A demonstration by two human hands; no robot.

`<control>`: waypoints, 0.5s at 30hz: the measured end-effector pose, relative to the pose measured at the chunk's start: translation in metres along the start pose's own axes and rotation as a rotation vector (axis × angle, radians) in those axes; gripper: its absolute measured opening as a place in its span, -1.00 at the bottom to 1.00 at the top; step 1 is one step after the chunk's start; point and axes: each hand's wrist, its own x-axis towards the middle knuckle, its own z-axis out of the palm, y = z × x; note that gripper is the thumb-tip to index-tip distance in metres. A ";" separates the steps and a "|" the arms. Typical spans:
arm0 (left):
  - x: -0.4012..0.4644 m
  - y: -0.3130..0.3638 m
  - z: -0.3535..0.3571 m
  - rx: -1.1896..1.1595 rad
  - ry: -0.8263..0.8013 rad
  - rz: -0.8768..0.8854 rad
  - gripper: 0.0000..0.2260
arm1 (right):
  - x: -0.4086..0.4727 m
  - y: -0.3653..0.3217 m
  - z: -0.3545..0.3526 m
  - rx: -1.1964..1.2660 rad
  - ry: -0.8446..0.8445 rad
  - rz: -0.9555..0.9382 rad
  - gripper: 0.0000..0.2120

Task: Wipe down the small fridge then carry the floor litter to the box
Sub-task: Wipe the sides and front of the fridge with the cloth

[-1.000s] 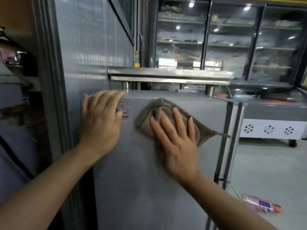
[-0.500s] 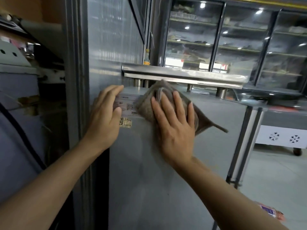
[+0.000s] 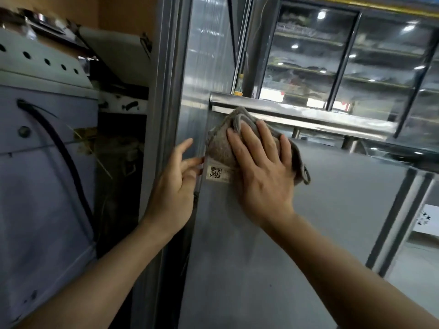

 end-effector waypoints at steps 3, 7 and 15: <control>-0.009 -0.008 -0.001 -0.008 0.021 -0.014 -0.57 | -0.028 -0.014 0.011 0.009 0.002 -0.034 -0.46; -0.026 -0.019 -0.006 0.013 -0.010 -0.072 -0.53 | -0.075 -0.016 0.013 0.036 -0.162 -0.249 -0.49; -0.042 -0.034 -0.015 0.067 -0.127 -0.213 -0.49 | 0.008 -0.020 0.002 0.119 -0.054 -0.128 -0.51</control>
